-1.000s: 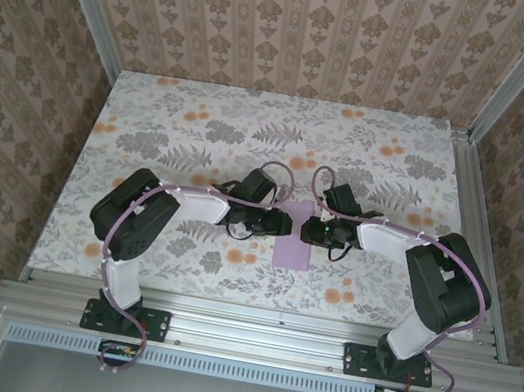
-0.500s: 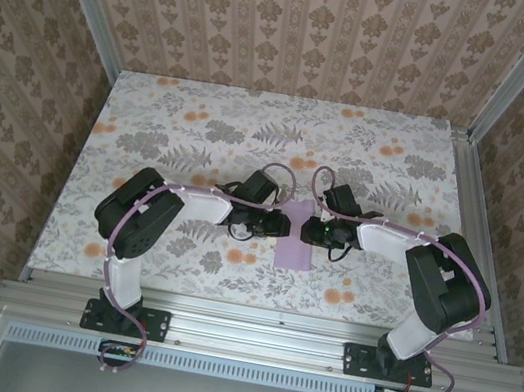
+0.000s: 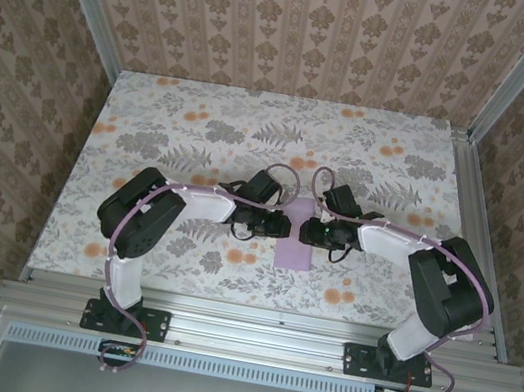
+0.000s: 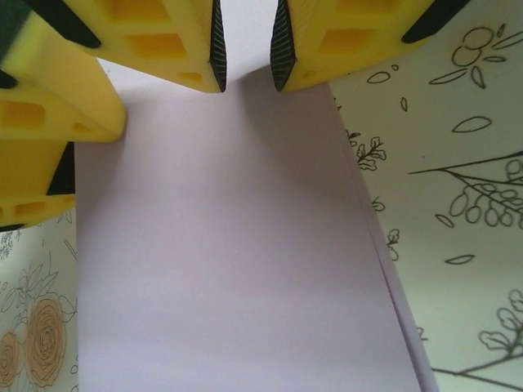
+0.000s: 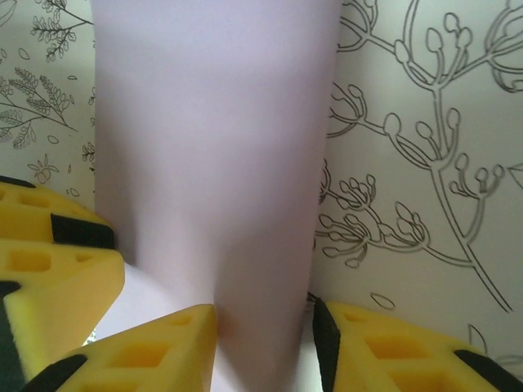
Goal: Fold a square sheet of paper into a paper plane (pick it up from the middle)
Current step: Fold the square sheet of paper in half at the center of the table.
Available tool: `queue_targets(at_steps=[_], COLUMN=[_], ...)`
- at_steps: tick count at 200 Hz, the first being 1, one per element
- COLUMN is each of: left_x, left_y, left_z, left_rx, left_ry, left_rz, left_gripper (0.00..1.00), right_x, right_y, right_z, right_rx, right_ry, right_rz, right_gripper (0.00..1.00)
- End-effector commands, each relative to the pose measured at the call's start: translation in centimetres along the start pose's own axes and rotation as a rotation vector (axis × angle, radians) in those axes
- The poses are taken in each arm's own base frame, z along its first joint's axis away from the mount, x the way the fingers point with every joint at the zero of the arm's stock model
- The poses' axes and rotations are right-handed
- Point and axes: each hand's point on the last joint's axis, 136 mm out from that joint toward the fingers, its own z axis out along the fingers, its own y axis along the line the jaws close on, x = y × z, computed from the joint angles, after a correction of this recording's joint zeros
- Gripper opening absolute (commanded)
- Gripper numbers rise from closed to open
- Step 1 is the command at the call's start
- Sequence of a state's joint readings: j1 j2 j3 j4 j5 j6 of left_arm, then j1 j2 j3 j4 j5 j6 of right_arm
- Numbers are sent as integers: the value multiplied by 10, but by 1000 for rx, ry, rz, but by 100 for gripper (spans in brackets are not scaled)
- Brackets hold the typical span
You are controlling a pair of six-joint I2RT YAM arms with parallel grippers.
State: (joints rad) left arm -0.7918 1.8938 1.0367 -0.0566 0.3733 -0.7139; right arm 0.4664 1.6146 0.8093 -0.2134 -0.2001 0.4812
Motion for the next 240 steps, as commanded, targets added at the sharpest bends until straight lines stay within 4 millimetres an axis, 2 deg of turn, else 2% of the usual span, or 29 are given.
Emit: queue_targets(at_steps=[1, 32, 54, 72, 105, 129, 165, 240], left_x=[43, 46, 46, 48, 51, 52, 56, 59], left_y=[64, 70, 71, 72, 71, 73, 79, 82], left_z=[18, 18, 19, 22, 26, 27, 27, 26], left_rx=[-240, -284, -313, -326, -344, -364, -405, -450], left_ry=[133, 147, 151, 164, 179, 190, 204, 219], left_rz=[-27, -17, -2, 5, 20, 29, 44, 64], left_gripper=[26, 26, 26, 26, 26, 26, 26, 26], right_x=[2, -1, -4, -2, 0, -1, -1, 20], right_y=[-7, 2, 23, 37, 40, 37, 22, -18], right_z=[-16, -33, -40, -35, -17, -5, 9, 21], right_rx=[30, -17, -140, -237, -285, -268, -225, -103], right_ry=[-11, -48, -72, -59, -34, -20, -5, 44], right_rz=[11, 35, 77, 124, 168, 170, 172, 171], right_gripper=[41, 36, 27, 23, 15, 13, 10, 11])
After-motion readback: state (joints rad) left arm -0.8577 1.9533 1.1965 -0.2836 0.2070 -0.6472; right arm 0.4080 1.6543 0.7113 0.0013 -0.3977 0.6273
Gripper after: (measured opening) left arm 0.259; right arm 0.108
